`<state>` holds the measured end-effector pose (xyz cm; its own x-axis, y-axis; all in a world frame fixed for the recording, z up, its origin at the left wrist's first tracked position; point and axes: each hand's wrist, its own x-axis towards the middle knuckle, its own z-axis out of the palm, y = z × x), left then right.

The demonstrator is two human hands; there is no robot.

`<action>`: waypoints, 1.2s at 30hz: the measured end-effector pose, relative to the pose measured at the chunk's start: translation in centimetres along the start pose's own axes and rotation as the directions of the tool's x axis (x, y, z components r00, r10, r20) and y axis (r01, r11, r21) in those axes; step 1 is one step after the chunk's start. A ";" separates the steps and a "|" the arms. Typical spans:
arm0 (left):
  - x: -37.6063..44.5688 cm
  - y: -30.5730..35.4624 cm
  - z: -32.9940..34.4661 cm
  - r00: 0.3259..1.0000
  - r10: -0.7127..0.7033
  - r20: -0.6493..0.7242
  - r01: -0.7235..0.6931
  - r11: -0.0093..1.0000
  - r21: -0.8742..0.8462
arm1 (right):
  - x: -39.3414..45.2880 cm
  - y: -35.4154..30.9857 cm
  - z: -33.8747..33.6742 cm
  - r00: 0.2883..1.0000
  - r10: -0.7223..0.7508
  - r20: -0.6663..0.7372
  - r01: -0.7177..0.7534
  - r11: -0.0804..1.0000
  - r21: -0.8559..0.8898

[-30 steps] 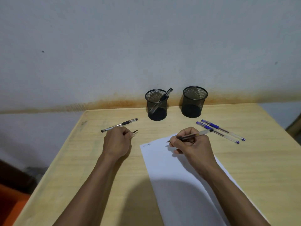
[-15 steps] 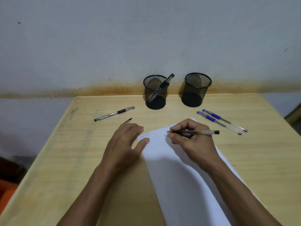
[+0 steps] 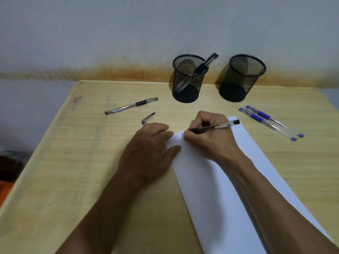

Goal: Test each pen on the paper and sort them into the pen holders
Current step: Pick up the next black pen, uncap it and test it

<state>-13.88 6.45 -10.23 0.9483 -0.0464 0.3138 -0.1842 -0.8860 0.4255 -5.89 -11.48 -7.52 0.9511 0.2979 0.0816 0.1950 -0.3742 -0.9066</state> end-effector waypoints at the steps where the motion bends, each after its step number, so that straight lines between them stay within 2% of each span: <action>1: -0.1 0.0 0.1 1.000 -0.013 -0.002 0.013 1.000 0.002 | 0.2 0.4 0.1 1.000 0.002 0.006 -0.002 1.000 0.011; 6: 0.0 0.0 0.2 0.999 -0.040 0.000 0.040 0.999 -0.015 | 0.7 1.3 0.5 1.000 0.008 0.010 -0.008 0.995 0.102; 13: 0.1 0.0 0.2 0.999 -0.047 -0.003 0.047 0.999 -0.018 | 1.1 1.4 0.8 0.999 -0.017 0.031 0.014 0.996 0.092; 16: 0.1 0.0 0.3 0.999 -0.052 -0.001 0.052 0.998 -0.028 | 1.1 1.4 0.6 1.000 -0.008 0.030 0.003 0.988 0.155; 36: 0.1 0.1 0.2 0.999 -0.053 -0.004 0.053 0.997 -0.048 | 0.7 1.4 0.7 1.000 -0.012 0.006 0.011 0.992 0.128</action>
<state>-13.77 6.26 -10.28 0.9557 0.0031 0.2944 -0.1456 -0.8643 0.4815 -5.11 -11.21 -9.05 0.9472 0.3077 0.0898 0.1730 -0.2551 -0.9513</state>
